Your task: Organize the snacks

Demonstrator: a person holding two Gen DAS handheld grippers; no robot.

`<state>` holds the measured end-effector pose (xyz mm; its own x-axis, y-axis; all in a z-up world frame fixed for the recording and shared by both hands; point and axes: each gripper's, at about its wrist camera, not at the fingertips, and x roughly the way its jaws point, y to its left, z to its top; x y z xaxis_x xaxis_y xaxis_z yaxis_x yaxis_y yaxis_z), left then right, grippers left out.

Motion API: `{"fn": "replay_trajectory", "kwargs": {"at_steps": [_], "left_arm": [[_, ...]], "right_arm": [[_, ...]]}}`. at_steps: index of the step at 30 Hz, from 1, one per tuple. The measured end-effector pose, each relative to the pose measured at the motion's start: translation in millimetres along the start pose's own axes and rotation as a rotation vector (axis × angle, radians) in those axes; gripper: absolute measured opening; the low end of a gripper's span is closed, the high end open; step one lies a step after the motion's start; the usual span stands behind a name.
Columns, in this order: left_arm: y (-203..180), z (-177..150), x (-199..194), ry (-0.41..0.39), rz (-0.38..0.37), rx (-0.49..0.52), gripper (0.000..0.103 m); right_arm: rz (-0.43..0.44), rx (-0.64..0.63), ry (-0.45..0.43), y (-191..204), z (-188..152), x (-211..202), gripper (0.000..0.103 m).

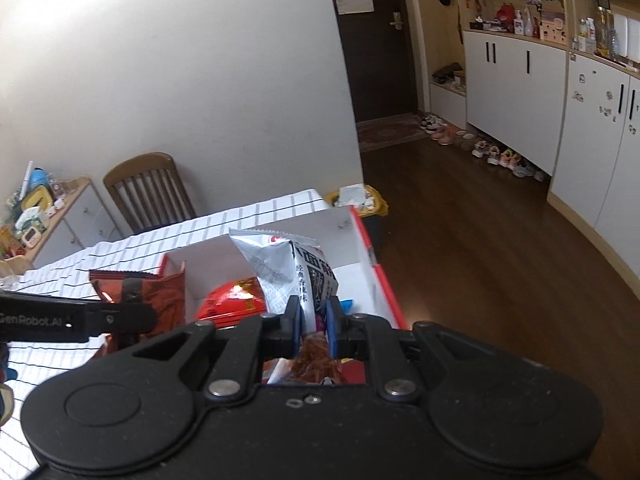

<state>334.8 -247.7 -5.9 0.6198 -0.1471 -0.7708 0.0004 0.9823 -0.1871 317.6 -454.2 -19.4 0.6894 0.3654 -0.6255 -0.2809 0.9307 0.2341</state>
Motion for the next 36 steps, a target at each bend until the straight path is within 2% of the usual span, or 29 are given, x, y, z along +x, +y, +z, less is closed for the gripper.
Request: {"fn": "replay_trajectory", "kwargs": {"at_steps": [16,28,36], "left_arm": [[-2,20,67,0.059,0.069,0.010,0.041],[-7,12,102,0.118,0.098,0.018,0.041],[-8,2,114,0.153,0.101,0.029,0.041]], "right_arm": [[-0.046,0.008,0.058,-11,20,71,0.011],[-0.060,0.003,0.132,-14,21,112,0.011],[-0.056,-0.021,0.169,-10,14,122,0.011]]}}
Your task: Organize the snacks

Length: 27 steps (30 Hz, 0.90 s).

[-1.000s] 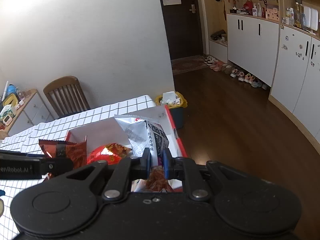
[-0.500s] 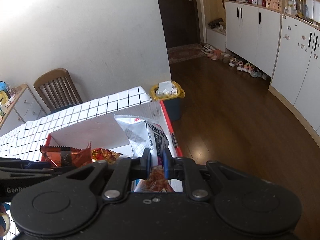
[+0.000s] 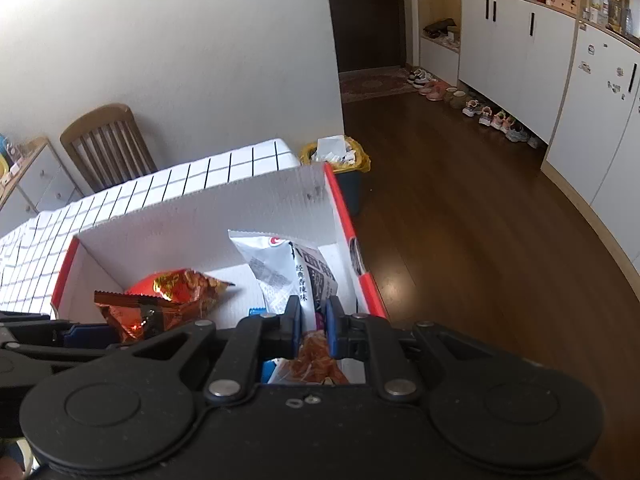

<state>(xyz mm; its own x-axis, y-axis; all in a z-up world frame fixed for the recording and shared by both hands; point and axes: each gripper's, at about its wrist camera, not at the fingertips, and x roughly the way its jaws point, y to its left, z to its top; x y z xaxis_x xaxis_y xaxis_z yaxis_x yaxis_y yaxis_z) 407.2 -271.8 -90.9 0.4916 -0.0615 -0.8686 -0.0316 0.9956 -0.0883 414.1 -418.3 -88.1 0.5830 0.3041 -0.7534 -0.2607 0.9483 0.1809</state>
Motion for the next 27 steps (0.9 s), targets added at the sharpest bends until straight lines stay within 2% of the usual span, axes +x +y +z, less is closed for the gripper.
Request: {"fn": "replay_trajectory", "kwargs": {"at_steps": [8,14,16,19,27], "left_arm": [[0,-7,6,0.025,0.007,0.023,0.041],[-1,-9,2,0.017,0.009,0.036,0.041],[-1,-9,-1,0.009,0.015,0.040,0.044],[-2,-11,-9,-0.016,0.018,0.045,0.055],[1,-15,-36,-0.071,0.016,0.048,0.057]], "right_arm": [[-0.003,-0.005,0.025,2,-4,6,0.015],[0.005,0.004,0.015,0,-6,3,0.024],[0.012,0.009,0.013,-1,-6,1,0.026],[0.022,0.004,0.007,-1,-8,-5,0.027],[0.045,-0.001,-0.018,-1,-11,-23,0.036]]}}
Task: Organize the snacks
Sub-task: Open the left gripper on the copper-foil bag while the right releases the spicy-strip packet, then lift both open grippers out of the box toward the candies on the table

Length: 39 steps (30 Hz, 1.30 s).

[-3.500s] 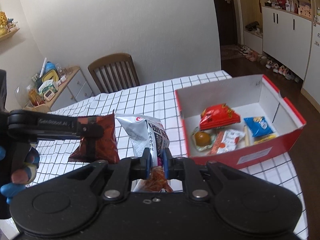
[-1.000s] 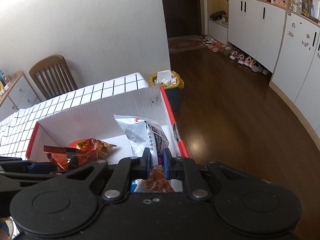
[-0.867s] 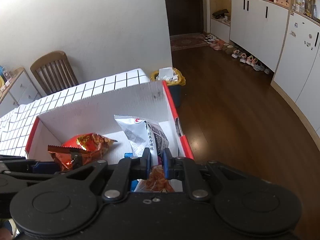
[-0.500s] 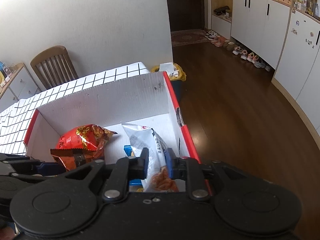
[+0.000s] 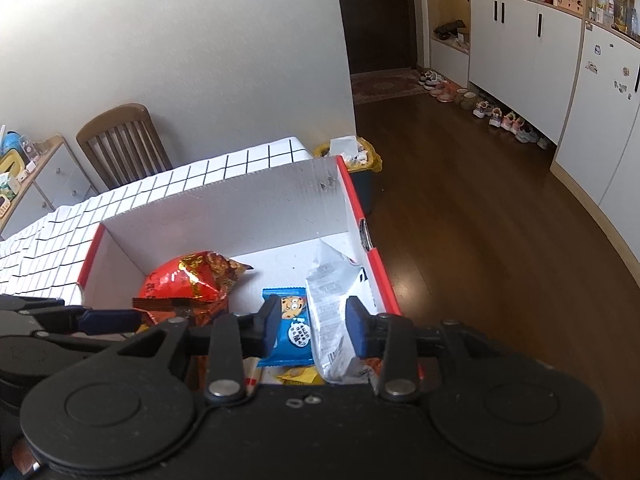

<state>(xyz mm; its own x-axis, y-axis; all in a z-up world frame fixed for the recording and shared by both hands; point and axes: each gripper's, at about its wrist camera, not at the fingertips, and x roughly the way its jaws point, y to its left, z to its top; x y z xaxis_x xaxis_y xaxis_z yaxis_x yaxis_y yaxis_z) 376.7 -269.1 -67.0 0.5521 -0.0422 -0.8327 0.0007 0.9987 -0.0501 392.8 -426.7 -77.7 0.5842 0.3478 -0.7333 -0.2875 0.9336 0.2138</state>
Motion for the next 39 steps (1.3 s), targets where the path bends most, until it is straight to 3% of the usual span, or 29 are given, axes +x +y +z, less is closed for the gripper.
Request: {"fn": "replay_trajectory", "kwargs": {"at_steps": [14,25,29,32,39], "left_arm": [[22,-9,-55,-0.102,-0.014,-0.050,0.062],[38,-25,-99,-0.173,-0.040,-0.025,0.062],[49,-32,-113,-0.191,-0.050,-0.026,0.062],[60,-38,-123,-0.208,-0.053,-0.034,0.070],[89,-52,-145,-0.248,-0.035,-0.020,0.072]], "right_arm": [[0.052,-0.054,-0.052,16,-7,-40,0.055],[0.079,-0.089,-0.115,41,-13,-78,0.067],[0.083,-0.111,-0.141,54,-16,-91,0.081],[0.093,-0.121,-0.155,63,-19,-99,0.083],[0.102,-0.129,-0.189,89,-27,-115,0.096]]}}
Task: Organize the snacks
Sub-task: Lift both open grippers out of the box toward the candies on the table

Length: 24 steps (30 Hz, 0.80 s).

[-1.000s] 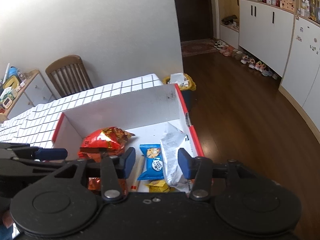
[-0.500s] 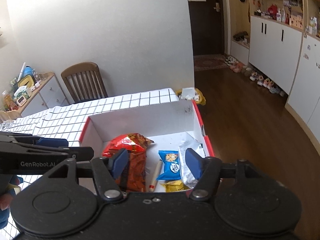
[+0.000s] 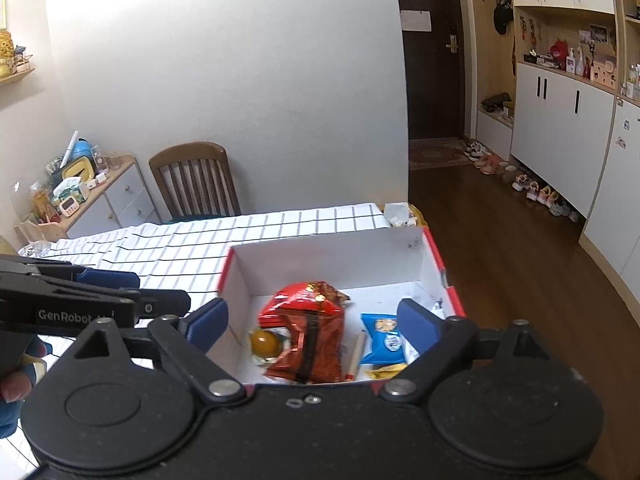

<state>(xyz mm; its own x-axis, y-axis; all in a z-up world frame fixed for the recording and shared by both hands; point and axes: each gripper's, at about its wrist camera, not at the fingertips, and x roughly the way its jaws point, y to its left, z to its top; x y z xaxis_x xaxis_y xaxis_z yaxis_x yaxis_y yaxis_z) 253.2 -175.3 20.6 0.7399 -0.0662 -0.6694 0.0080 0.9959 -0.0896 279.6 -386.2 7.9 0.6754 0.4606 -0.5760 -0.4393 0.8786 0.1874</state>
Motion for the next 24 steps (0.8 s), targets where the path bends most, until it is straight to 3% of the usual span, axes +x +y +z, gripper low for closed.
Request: {"fn": "replay_trajectory", "kwargs": {"at_steps": [3,13,24], "left_arm": [[12,-5,-9,-0.021,0.012,0.023,0.078],[67,-17,-23,-0.042,-0.001,0.011,0.079],[132,-23,-4,0.007,-0.001,0.022,0.079]], "right_arm": [[-0.005,-0.018,-0.019,16,-2,-4,0.102],[-0.013,-0.070,-0.031,74,-21,-5,0.103],[-0.032,-0.055,0.026,127,-48,10,0.103]]}}
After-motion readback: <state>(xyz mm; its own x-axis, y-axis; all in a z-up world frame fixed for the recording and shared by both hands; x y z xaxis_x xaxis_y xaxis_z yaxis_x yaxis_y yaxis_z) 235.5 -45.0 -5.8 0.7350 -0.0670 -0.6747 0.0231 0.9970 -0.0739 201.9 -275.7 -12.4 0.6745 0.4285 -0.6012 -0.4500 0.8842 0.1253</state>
